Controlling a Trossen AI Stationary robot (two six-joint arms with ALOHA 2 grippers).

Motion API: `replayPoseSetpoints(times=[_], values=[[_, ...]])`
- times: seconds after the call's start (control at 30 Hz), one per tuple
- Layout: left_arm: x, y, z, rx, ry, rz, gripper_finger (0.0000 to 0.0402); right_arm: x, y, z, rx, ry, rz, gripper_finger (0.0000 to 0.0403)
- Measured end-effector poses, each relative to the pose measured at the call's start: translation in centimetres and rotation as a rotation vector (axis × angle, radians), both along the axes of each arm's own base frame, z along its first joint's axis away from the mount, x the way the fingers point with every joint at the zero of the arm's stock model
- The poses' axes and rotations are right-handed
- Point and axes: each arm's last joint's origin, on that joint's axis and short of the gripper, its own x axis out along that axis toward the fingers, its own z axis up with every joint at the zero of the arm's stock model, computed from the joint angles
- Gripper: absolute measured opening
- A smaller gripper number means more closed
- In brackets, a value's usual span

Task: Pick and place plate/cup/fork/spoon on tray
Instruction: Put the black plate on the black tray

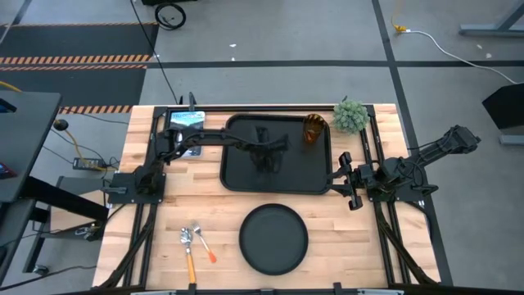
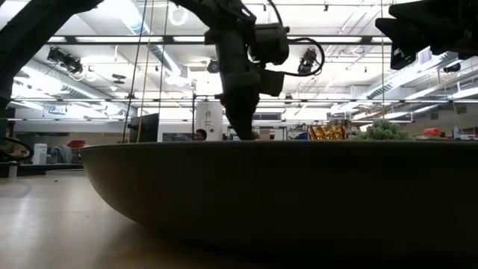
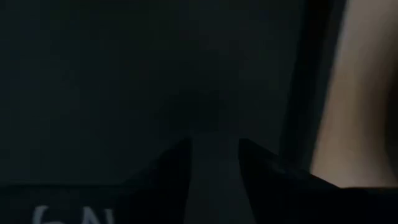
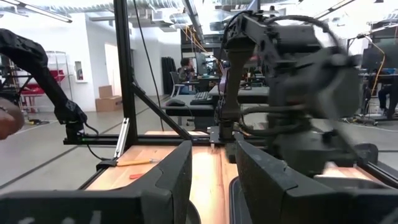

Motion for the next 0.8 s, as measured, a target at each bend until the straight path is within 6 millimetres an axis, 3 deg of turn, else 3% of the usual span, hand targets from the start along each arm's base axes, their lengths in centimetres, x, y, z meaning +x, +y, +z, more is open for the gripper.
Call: replayPoseSetpoints(times=[0.13, 0.37, 0.67, 0.8], values=[[-0.5, -3.1, 0.6, 0.021, -0.001, -0.068, 0.0120, 0.0, 0.0, 0.0, 0.000, 0.001, 0.000, 0.0132], [-4.0, -7.1, 0.9, 0.065, -0.036, -0.088, 0.0085, 0.0, 0.0, 0.0, 0.000, 0.000, 0.000, 0.0132], [-7.6, -9.8, 2.3, 0.065, -0.268, 0.099, 0.0066, 0.0, 0.0, 0.0, 0.000, -0.001, 0.000, 0.0132], [-8.6, -10.6, 1.7, 0.116, -0.371, 0.241, 0.0072, 0.0, 0.0, 0.0, 0.000, 0.000, 0.000, 0.0132]])
